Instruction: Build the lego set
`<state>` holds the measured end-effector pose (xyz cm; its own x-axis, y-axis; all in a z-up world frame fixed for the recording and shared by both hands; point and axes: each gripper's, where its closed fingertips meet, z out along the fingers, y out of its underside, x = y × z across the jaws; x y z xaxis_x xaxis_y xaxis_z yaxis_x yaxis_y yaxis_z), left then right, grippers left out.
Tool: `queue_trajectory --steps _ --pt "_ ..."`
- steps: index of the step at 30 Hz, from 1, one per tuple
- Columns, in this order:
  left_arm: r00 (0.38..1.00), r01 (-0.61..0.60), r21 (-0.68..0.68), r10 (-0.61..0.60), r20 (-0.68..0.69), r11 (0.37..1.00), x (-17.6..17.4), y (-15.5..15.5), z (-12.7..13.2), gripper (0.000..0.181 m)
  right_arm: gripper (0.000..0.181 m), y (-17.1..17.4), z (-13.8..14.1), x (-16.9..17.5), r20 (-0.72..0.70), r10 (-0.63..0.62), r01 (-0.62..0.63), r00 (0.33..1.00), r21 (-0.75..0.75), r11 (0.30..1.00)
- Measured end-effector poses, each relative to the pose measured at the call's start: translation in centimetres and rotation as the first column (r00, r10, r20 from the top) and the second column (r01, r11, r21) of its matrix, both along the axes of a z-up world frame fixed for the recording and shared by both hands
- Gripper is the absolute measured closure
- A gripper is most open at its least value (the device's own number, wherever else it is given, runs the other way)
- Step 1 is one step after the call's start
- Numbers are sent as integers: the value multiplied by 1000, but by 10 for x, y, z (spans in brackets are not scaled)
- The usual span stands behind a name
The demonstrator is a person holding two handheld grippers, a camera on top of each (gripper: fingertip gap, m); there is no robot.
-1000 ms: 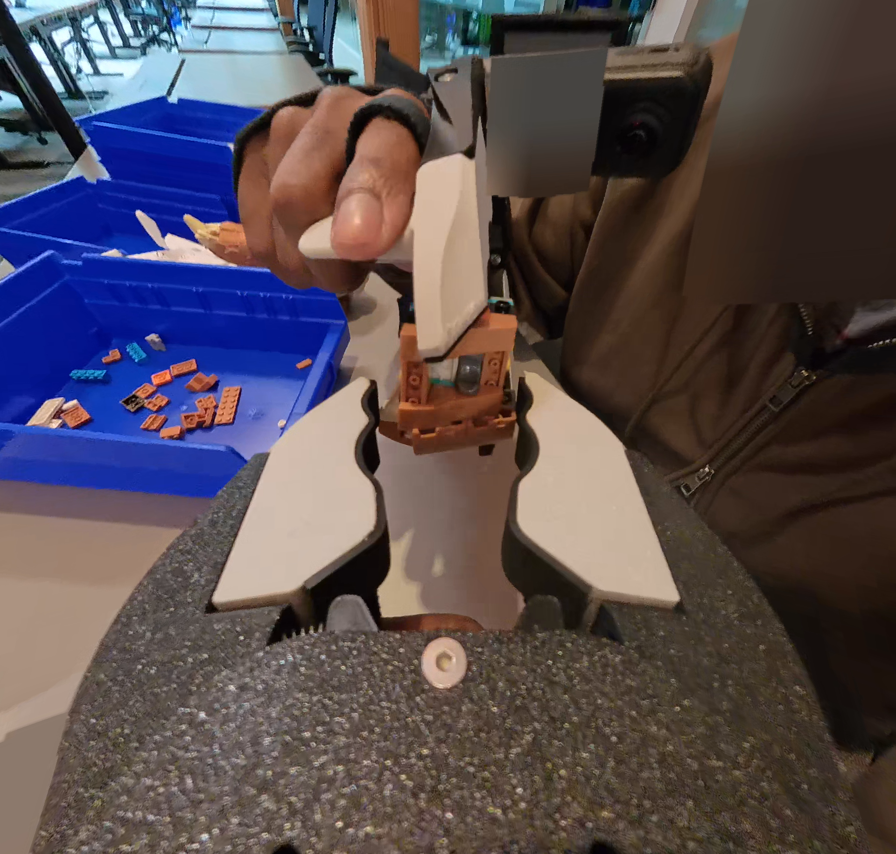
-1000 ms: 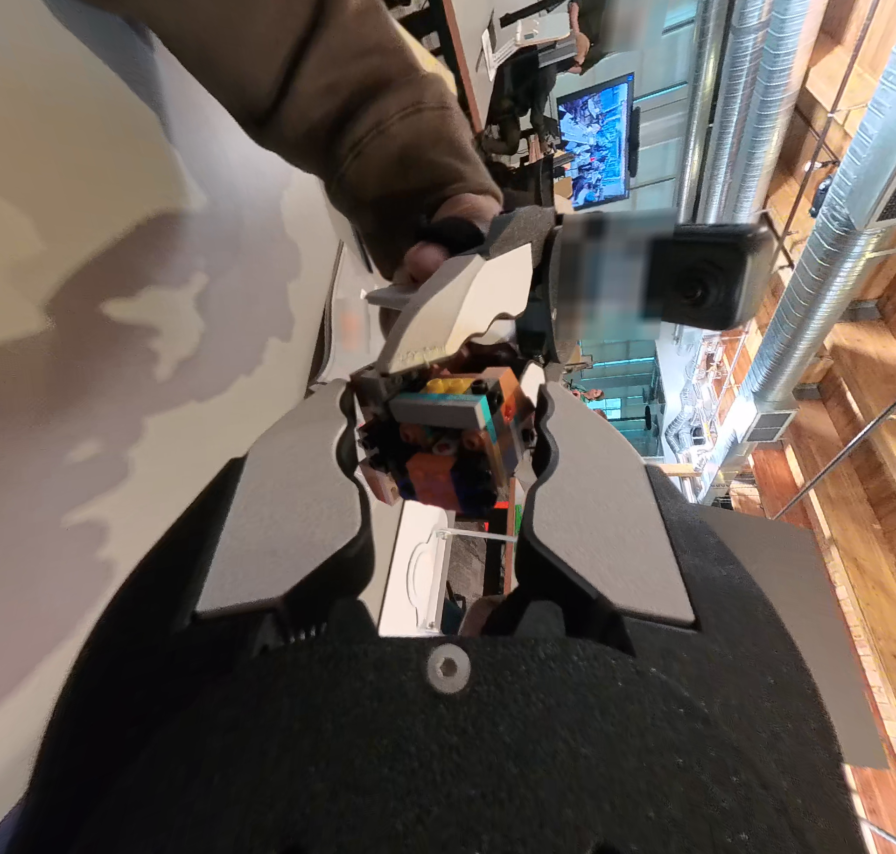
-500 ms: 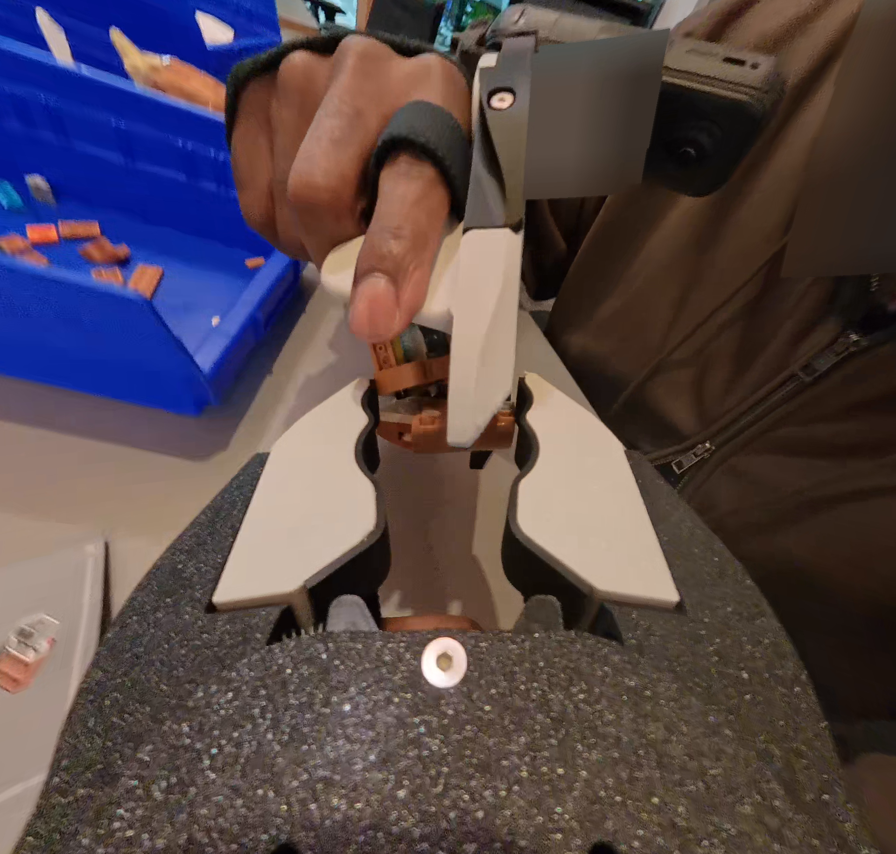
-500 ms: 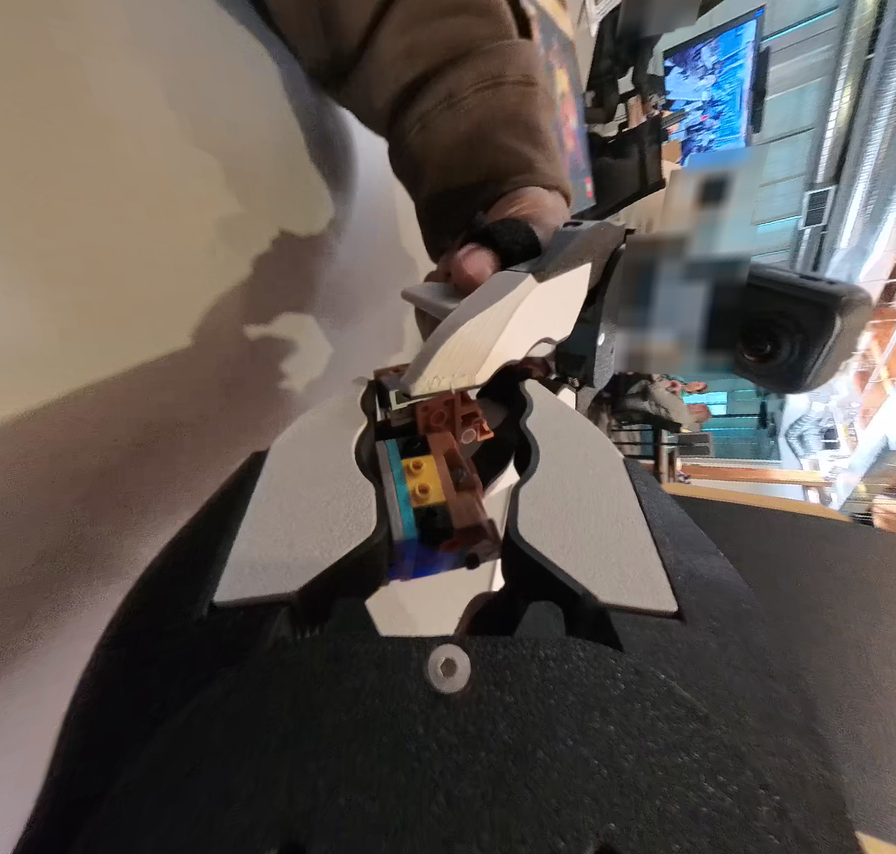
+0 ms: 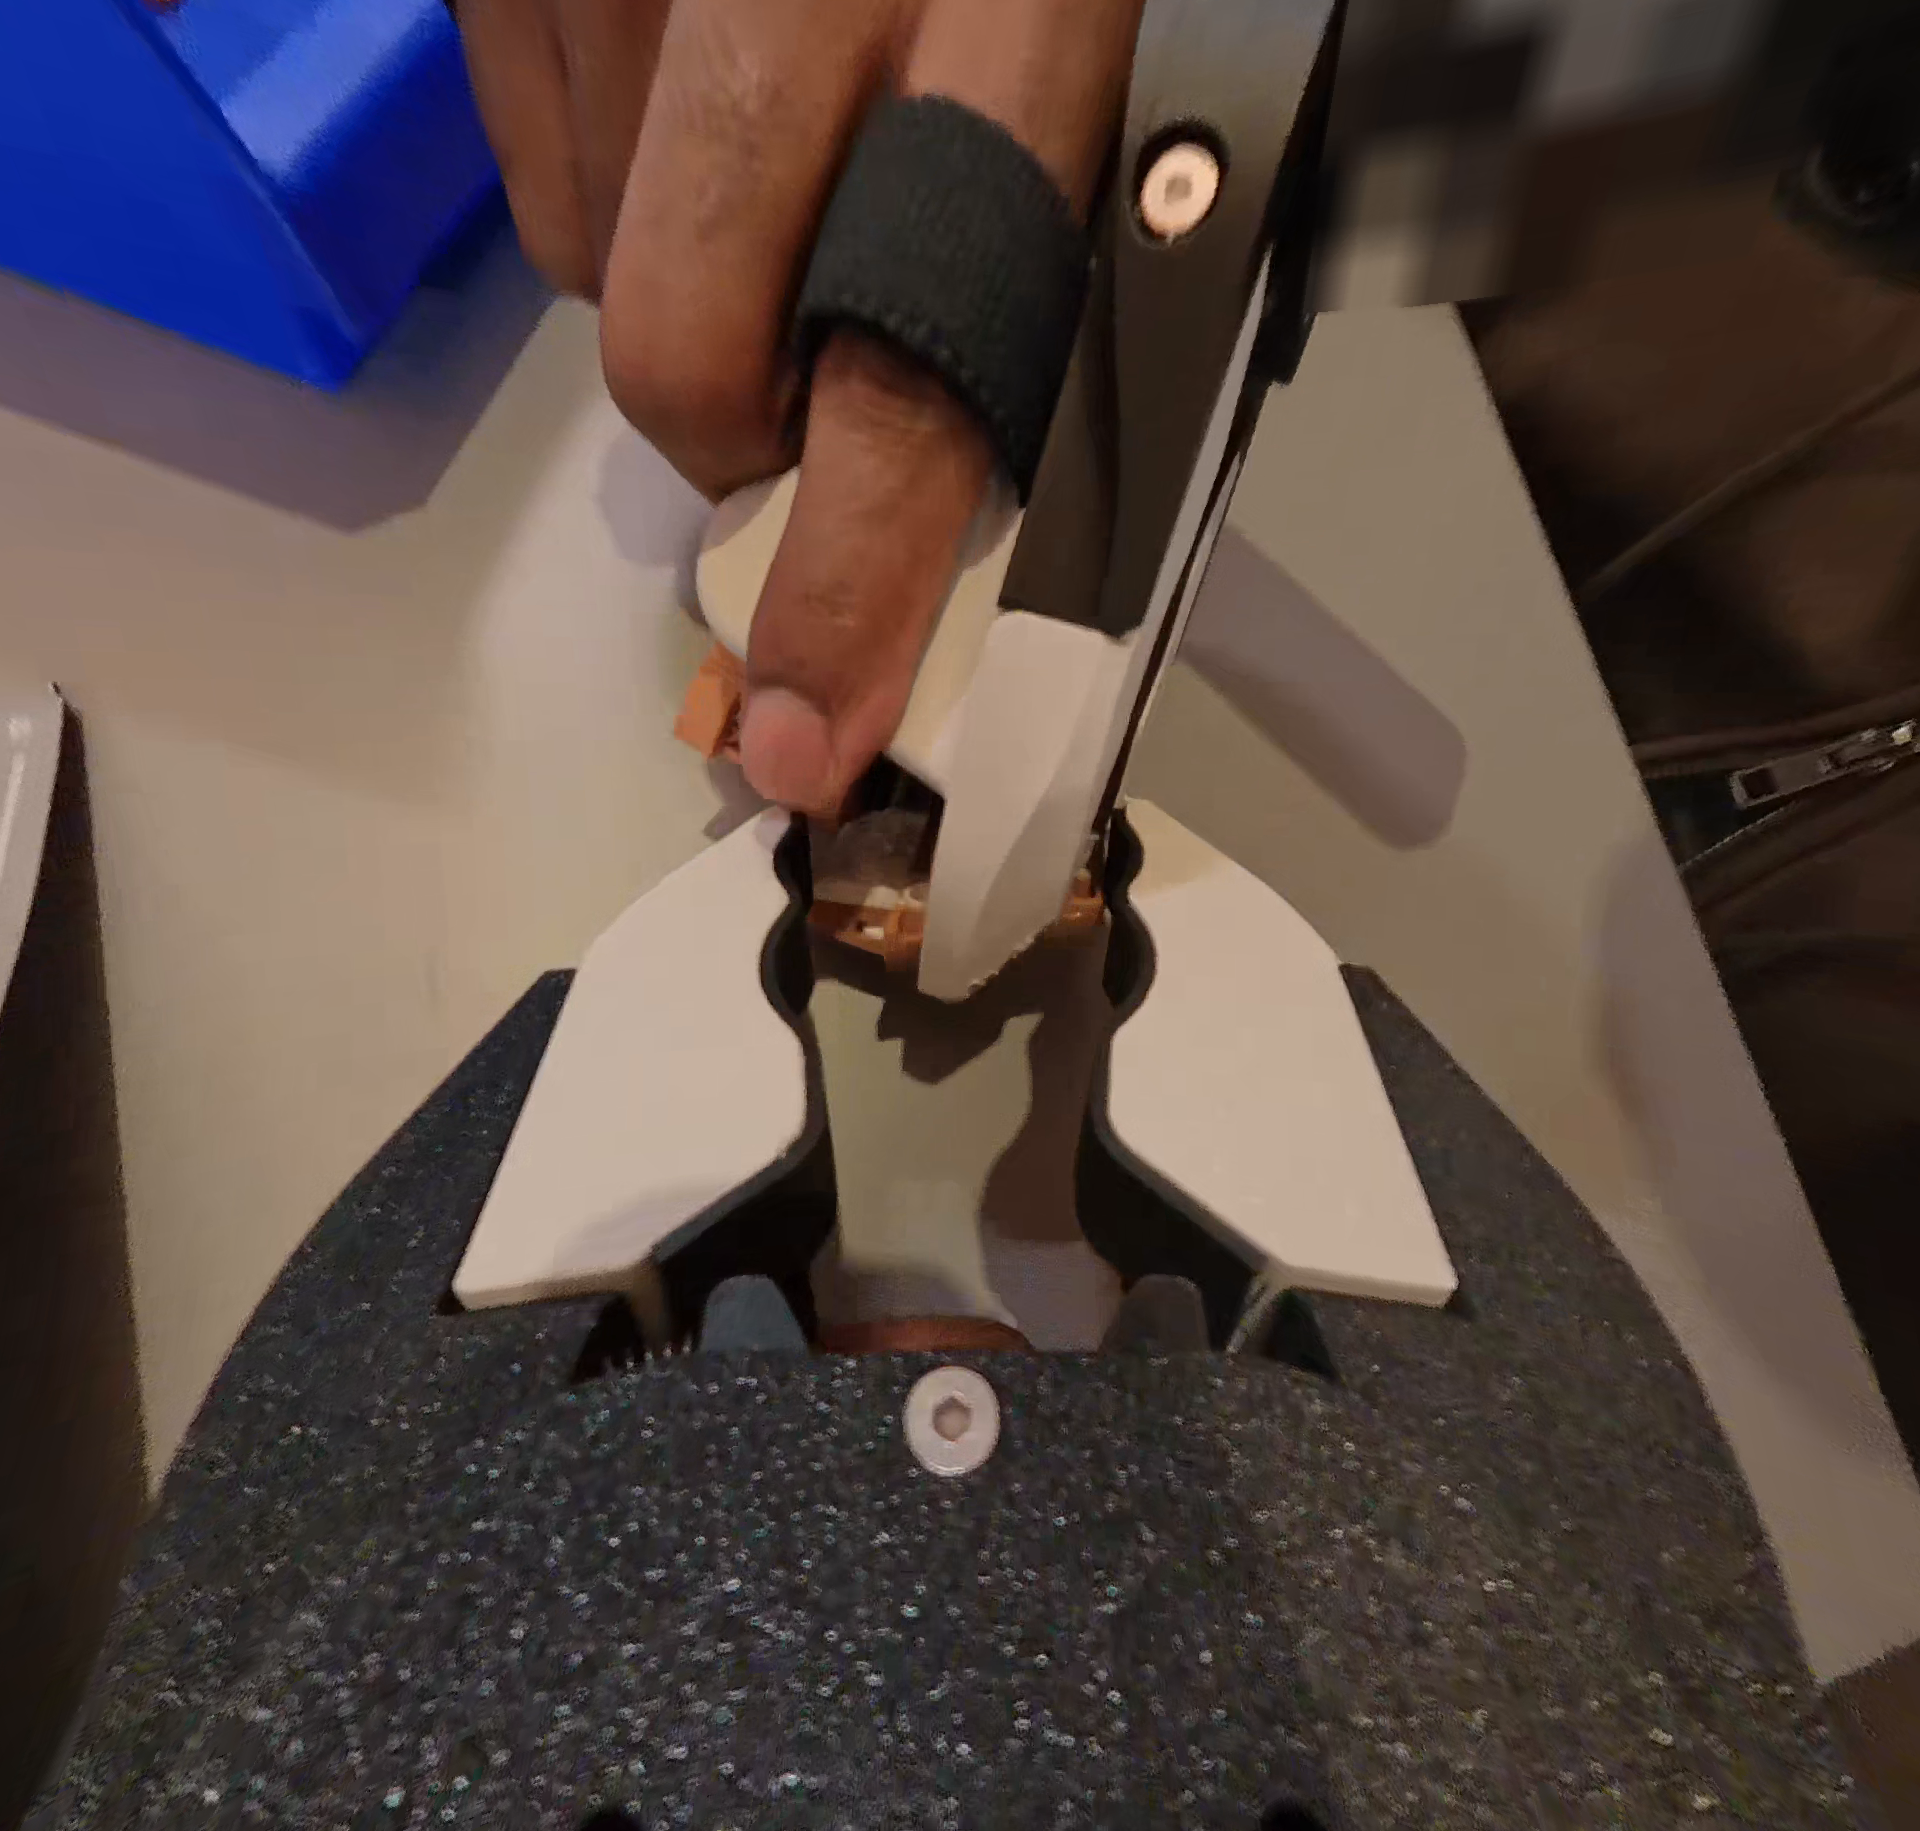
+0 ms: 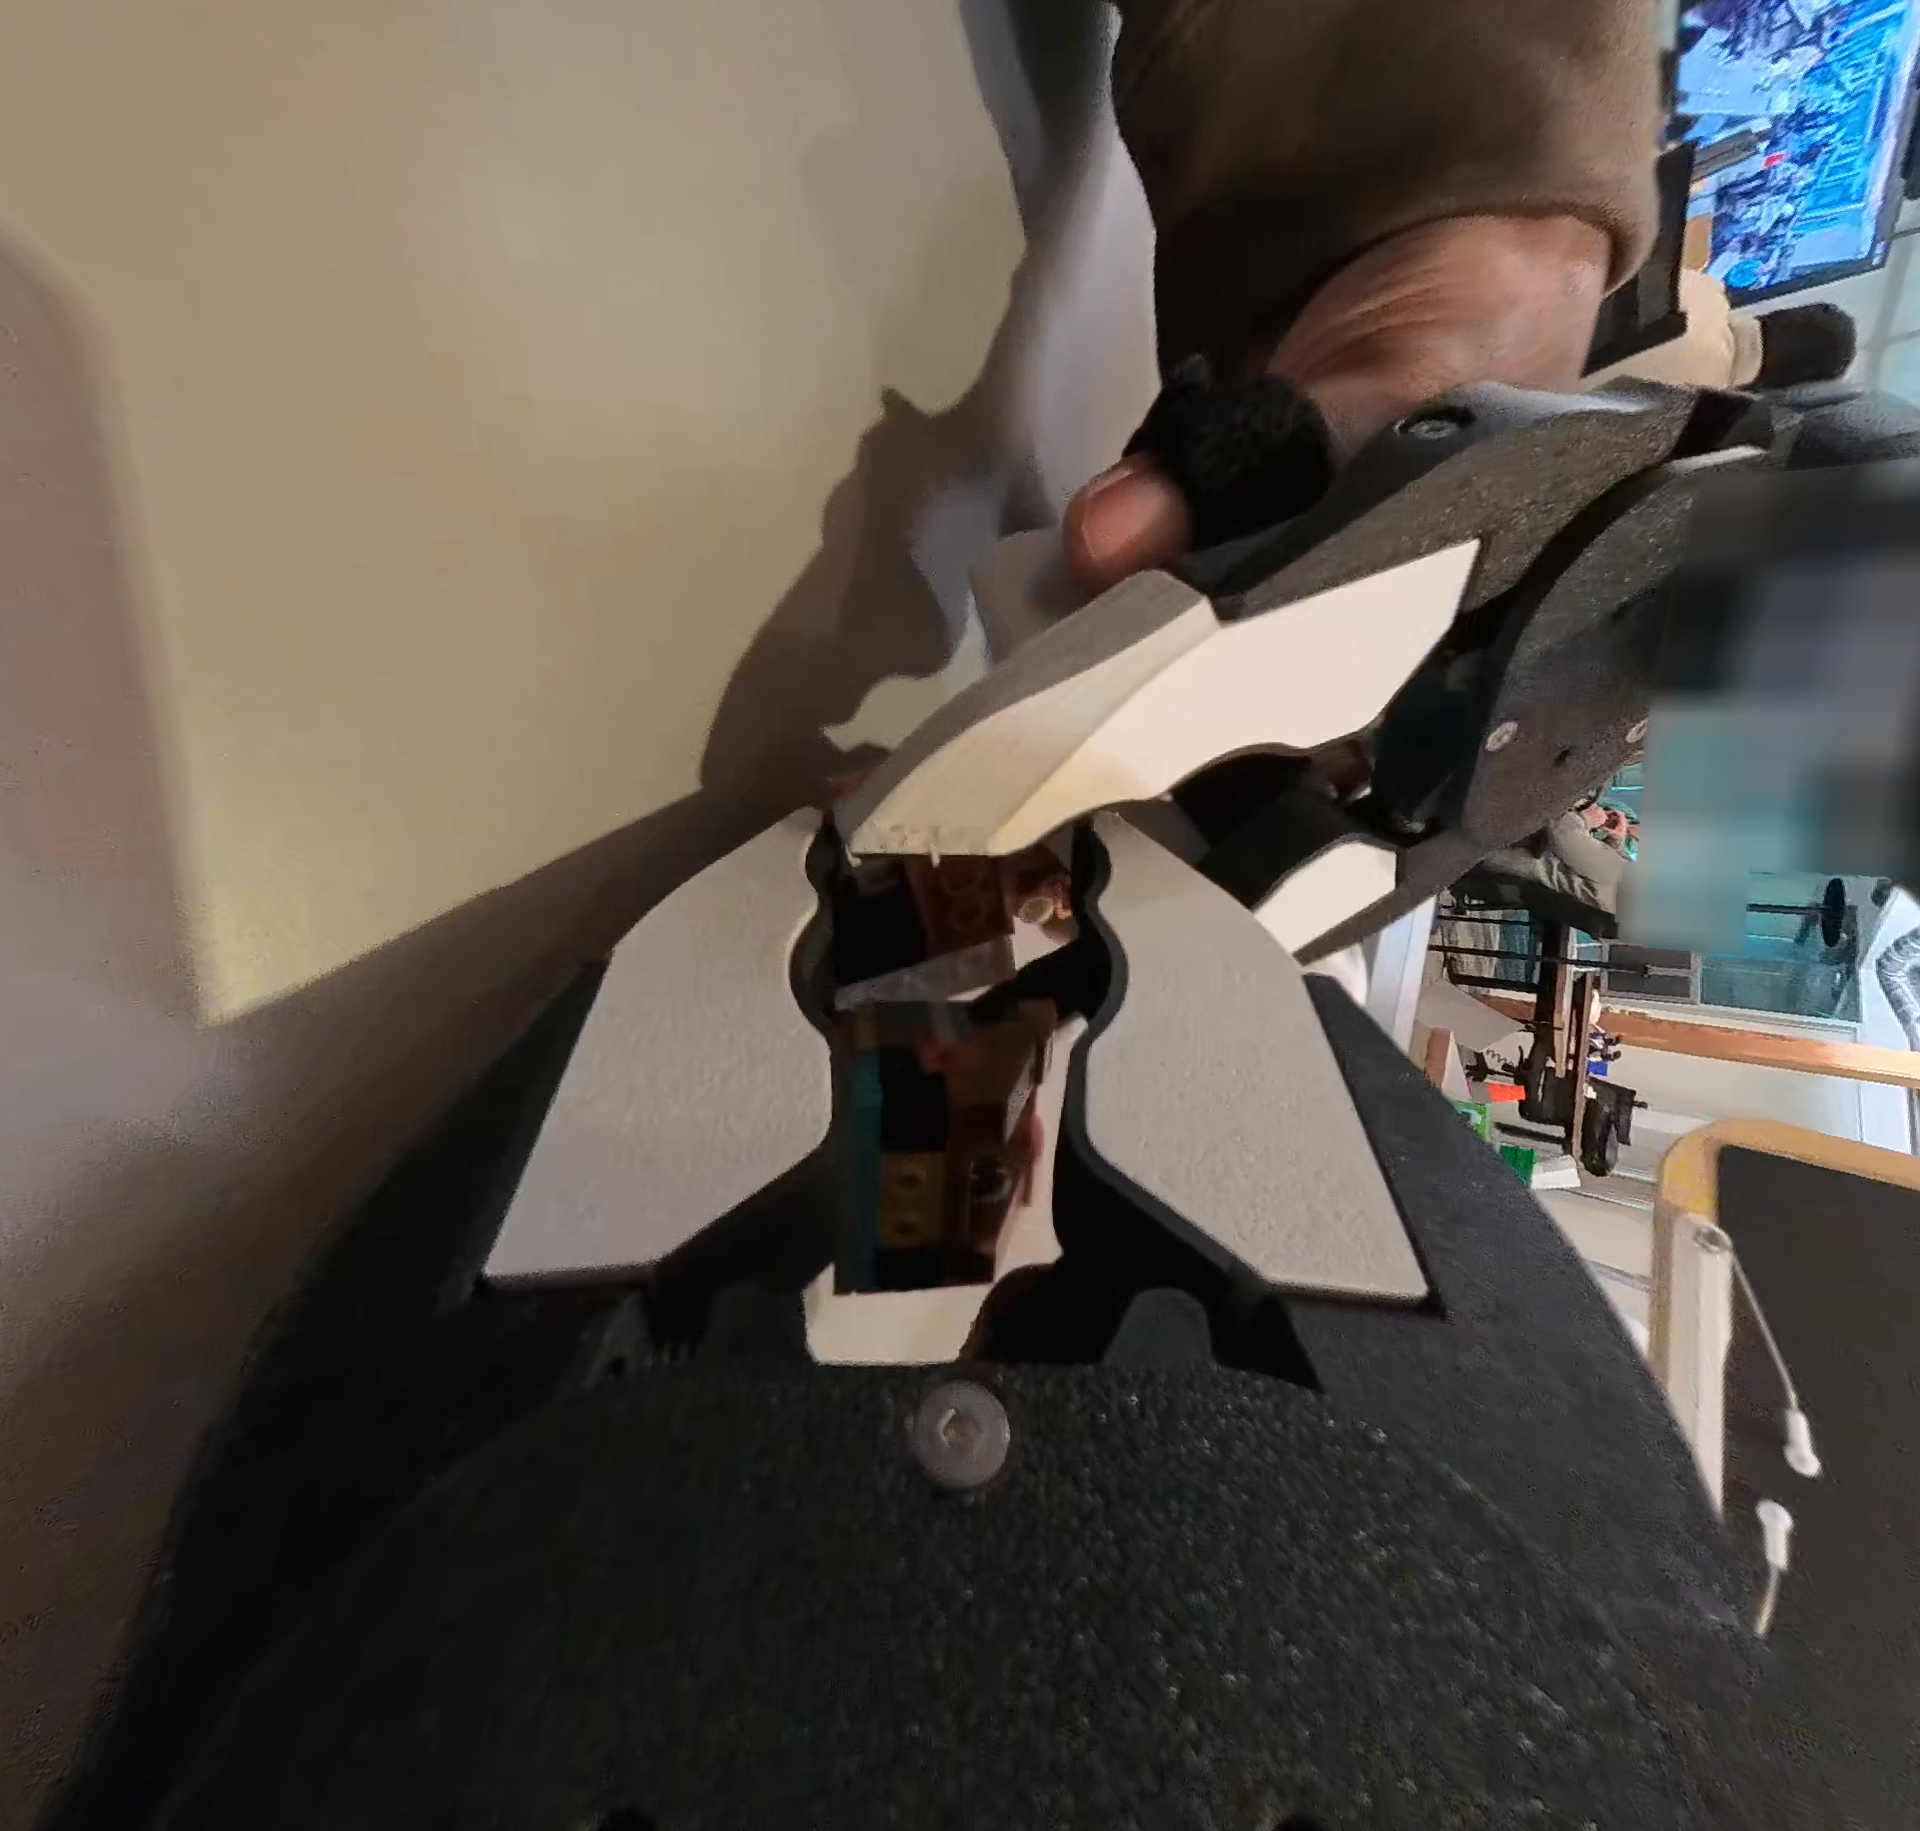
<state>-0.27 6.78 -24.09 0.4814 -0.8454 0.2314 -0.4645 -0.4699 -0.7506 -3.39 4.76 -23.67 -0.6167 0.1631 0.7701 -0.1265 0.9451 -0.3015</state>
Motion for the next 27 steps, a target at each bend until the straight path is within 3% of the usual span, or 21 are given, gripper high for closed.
queue_trajectory --steps 7,14,20,23,27 --pt "999 -23 23 24 -35 999 -9 -8 -4 126 138 0 -3 -1 7 -10 10 1000 6 1000" --pt "999 -54 51 54 -4 997 -14 -19 1 126 130 5 9 3 18 -41 43 999 -89 995" --pt "985 -125 101 135 -105 987 -24 -21 -5 116 129 17 18 13 32 -130 133 991 -167 977" --pt "981 -134 111 148 -125 985 -26 -22 -6 112 125 32 23 18 70 -245 255 967 -259 931" --pt "982 -136 117 149 -114 984 -25 -20 -4 111 117 47 17 28 251 -375 450 892 -425 786"
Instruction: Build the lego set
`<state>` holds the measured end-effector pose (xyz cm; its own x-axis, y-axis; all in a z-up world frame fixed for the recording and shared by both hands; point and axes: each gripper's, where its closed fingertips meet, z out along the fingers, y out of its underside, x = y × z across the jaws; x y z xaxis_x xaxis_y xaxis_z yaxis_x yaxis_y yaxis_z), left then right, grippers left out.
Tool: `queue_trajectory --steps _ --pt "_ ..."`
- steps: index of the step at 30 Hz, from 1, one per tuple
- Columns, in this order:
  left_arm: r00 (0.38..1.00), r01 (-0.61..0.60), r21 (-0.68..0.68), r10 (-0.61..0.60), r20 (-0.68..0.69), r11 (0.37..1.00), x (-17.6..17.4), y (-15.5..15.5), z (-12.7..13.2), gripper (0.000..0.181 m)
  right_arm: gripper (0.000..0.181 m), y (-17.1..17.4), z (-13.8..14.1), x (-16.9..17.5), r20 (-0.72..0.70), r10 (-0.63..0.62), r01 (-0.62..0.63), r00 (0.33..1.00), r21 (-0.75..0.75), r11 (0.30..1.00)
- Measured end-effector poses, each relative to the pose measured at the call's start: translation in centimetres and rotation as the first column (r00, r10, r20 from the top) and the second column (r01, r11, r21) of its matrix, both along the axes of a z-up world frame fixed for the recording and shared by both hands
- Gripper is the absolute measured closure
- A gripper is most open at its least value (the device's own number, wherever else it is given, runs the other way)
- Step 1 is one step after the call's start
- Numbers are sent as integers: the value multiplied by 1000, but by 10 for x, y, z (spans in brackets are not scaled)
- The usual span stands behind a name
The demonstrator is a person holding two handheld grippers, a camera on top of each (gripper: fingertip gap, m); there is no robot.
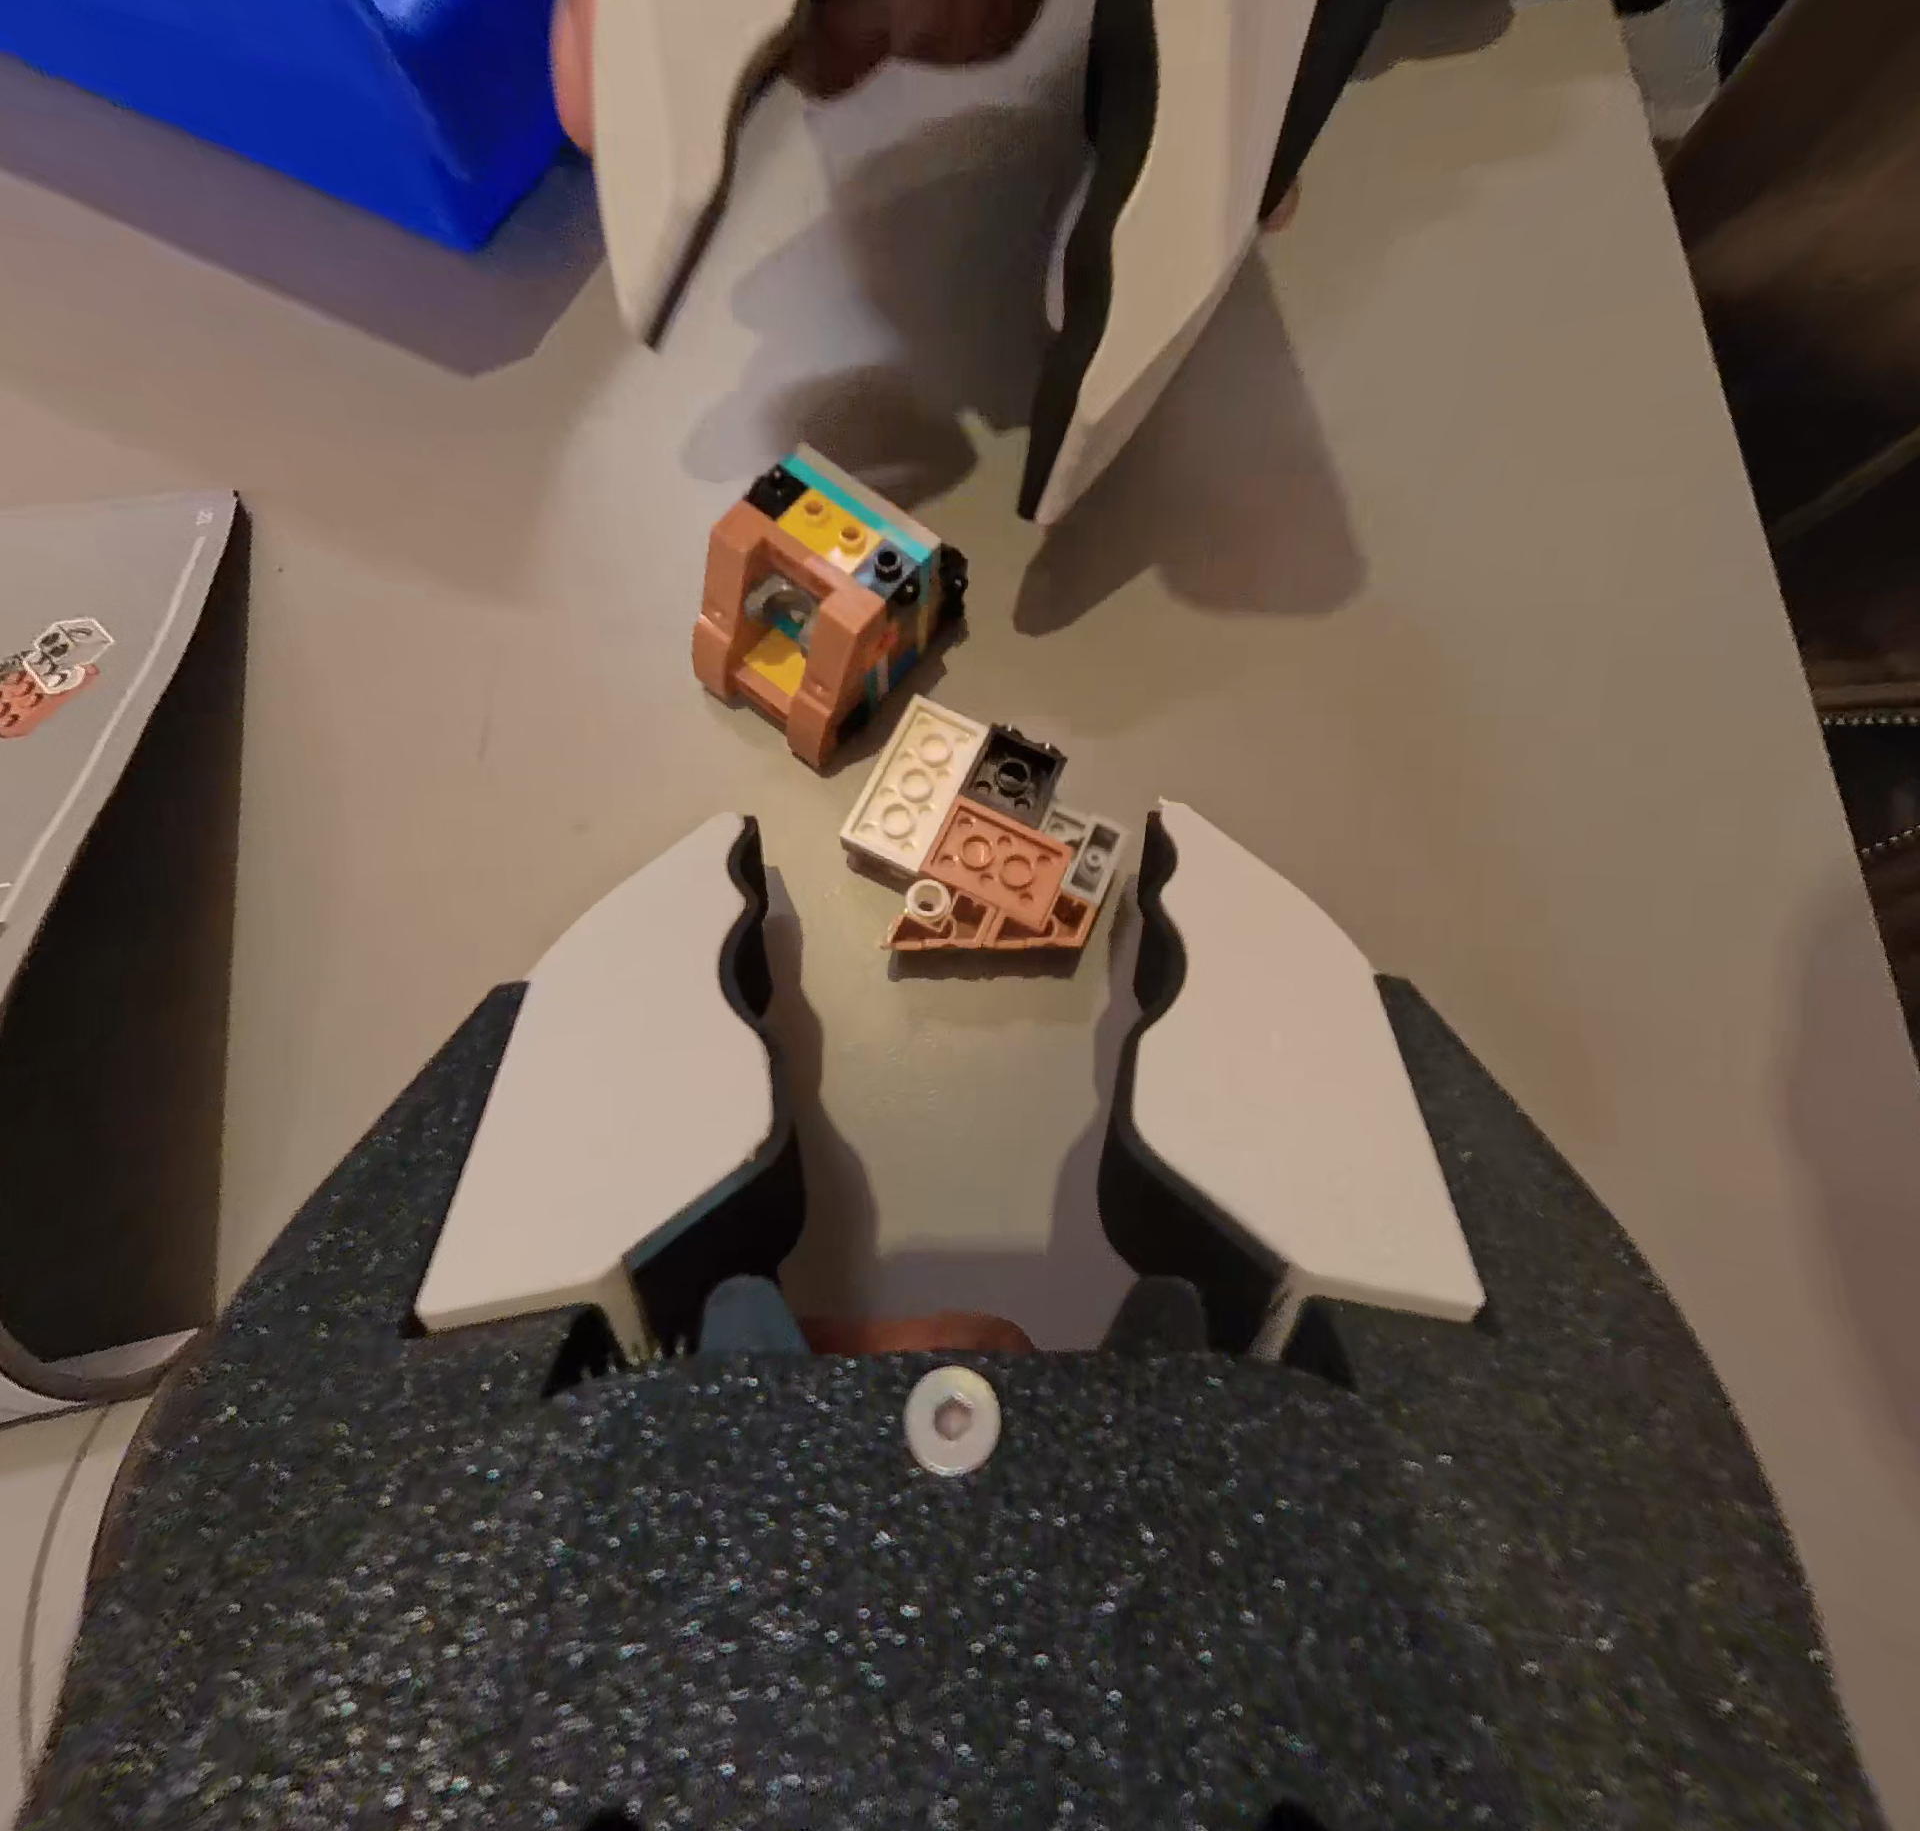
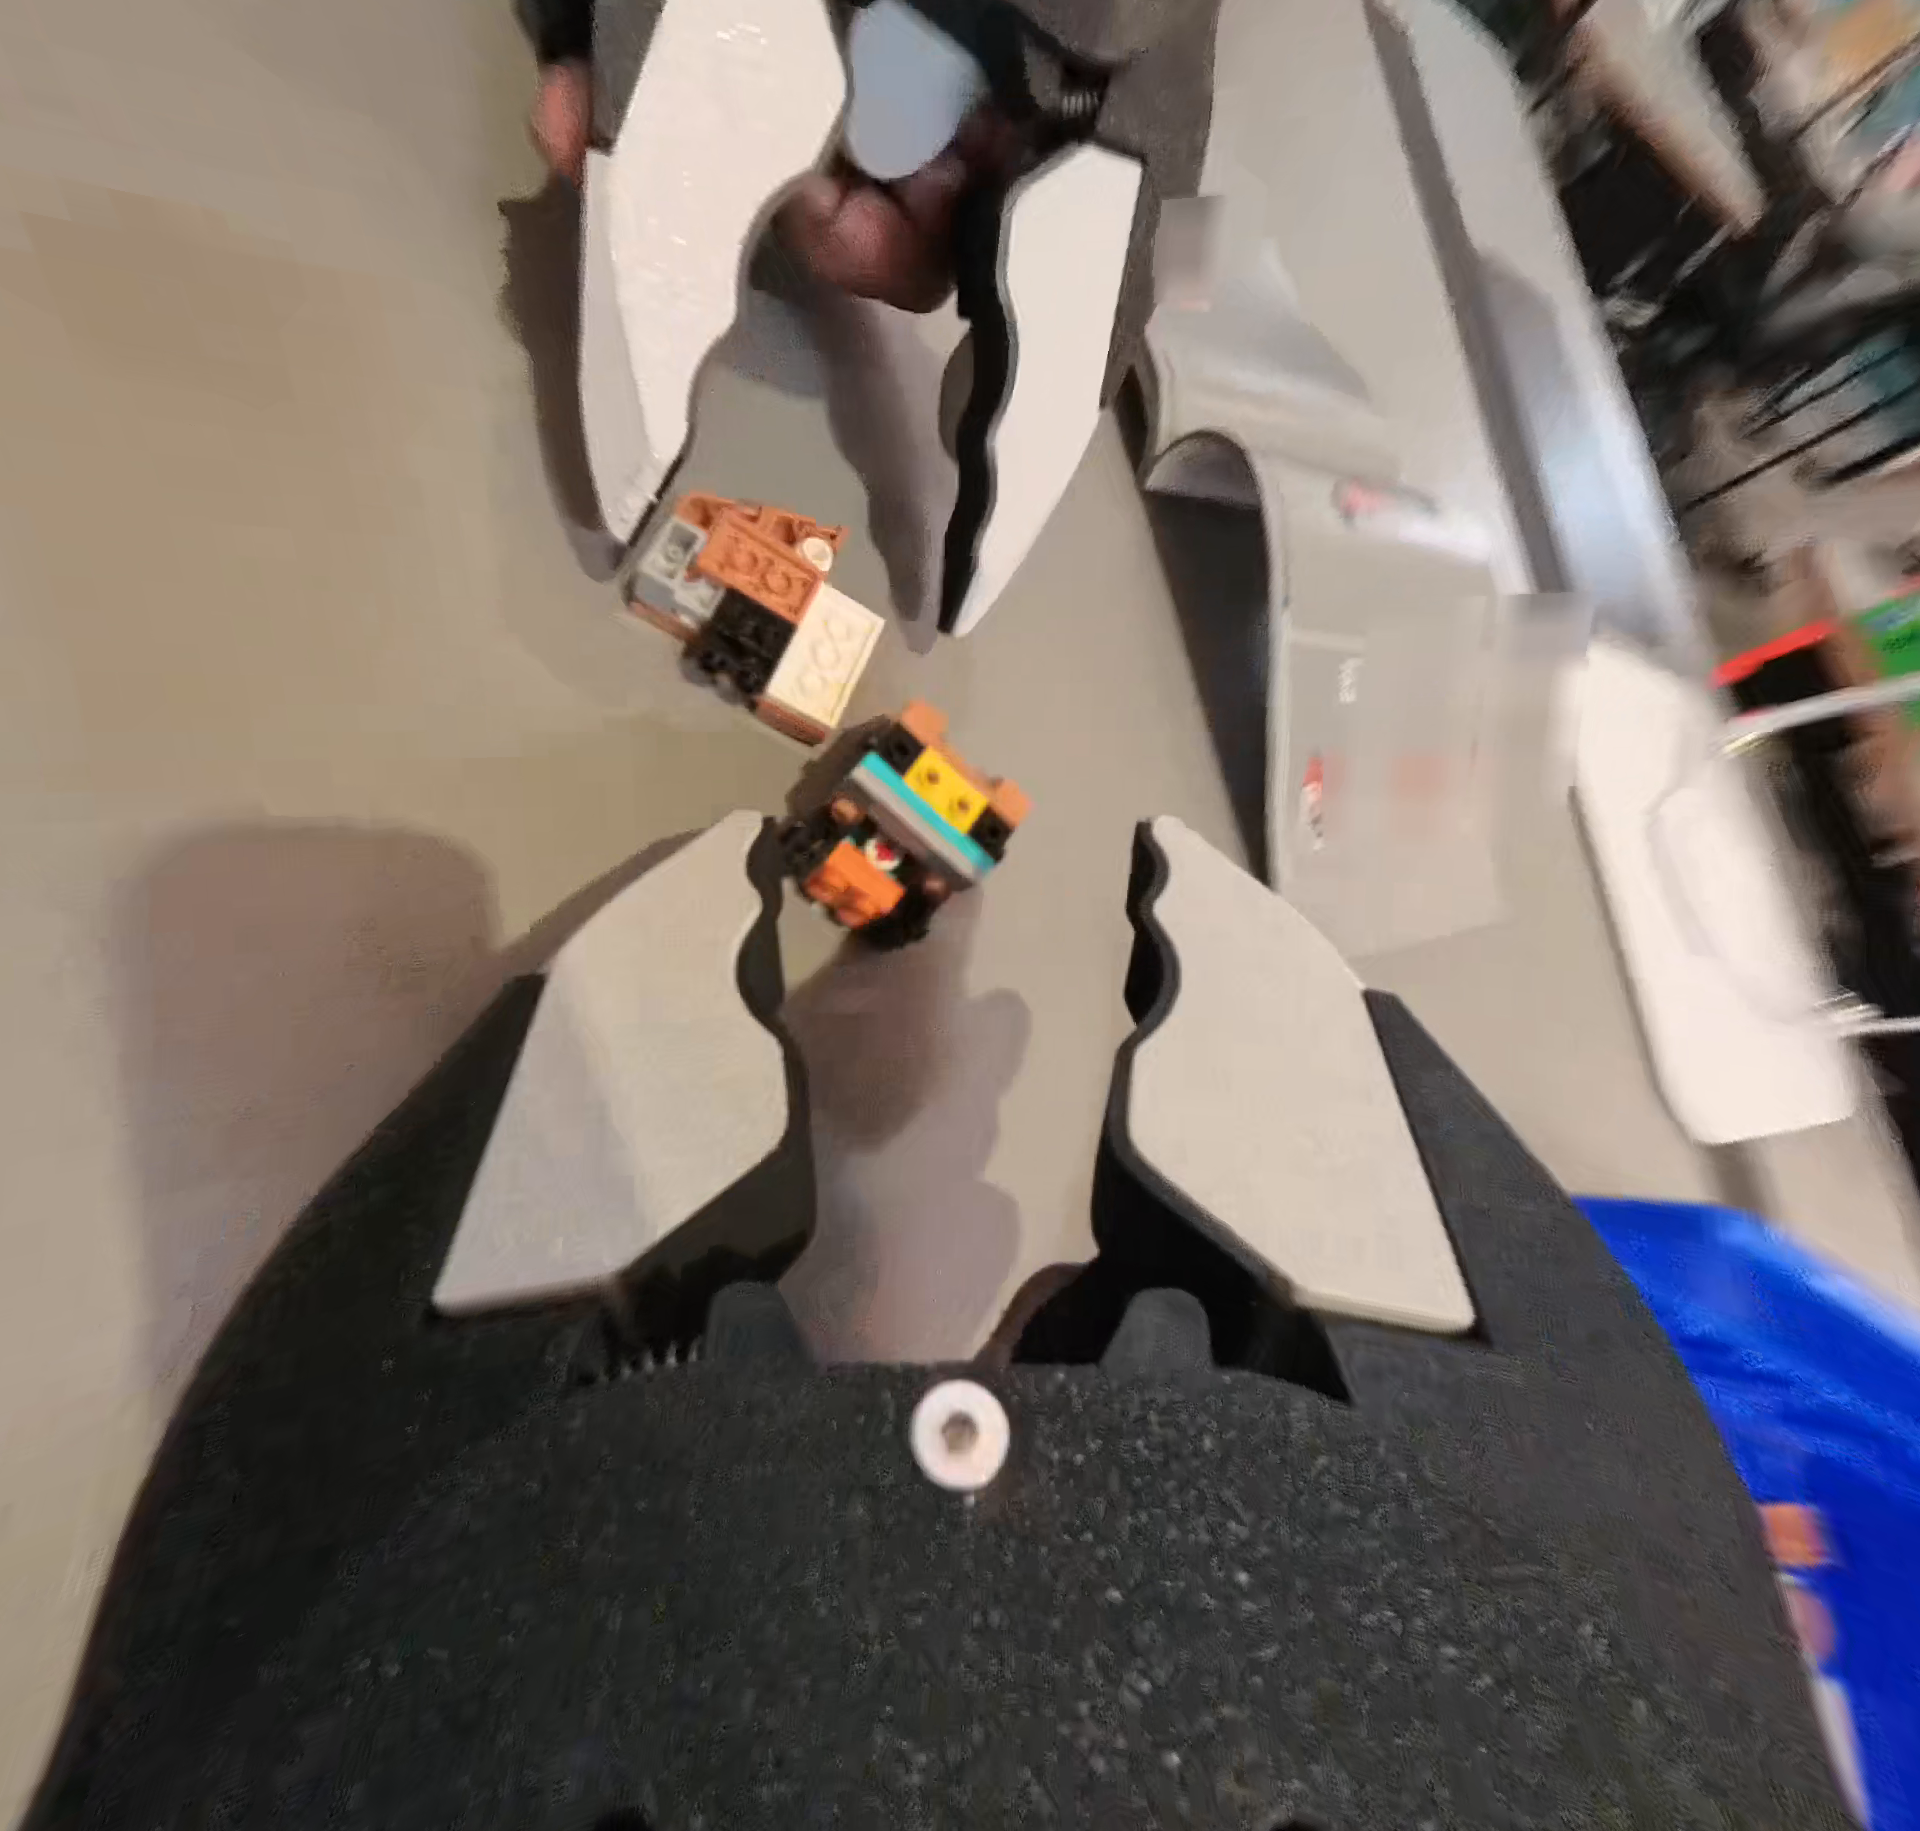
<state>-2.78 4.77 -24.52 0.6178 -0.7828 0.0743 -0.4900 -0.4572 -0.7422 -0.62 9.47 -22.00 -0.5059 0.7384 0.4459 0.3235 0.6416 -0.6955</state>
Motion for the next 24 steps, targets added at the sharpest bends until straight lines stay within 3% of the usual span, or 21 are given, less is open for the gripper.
queue_trajectory --steps 2,5,9,15,17,24 --pt "1000 -5 8 4 18 1000 1 2 3 112 117 -4 -8 5 69 -27 36 997 -124 992" --pt "1000 -11 8 11 23 1000 2 3 4 112 114 -4 -23 7 166 -70 94 984 -142 985" --pt "999 -30 9 30 12 1000 0 7 2 113 117 -6 -23 1 206 -144 189 968 -223 956" --pt "997 -43 3 42 63 999 1 8 7 114 128 2 -28 -11 210 -245 285 946 -189 940" --pt "994 -56 -10 57 97 998 1 9 10 114 140 0 -28 -13 190 -236 268 953 -167 949" --pt "949 -149 -37 154 275 988 -9 17 32 116 143 9 -6 -22 -57 -182 184 982 46 982"
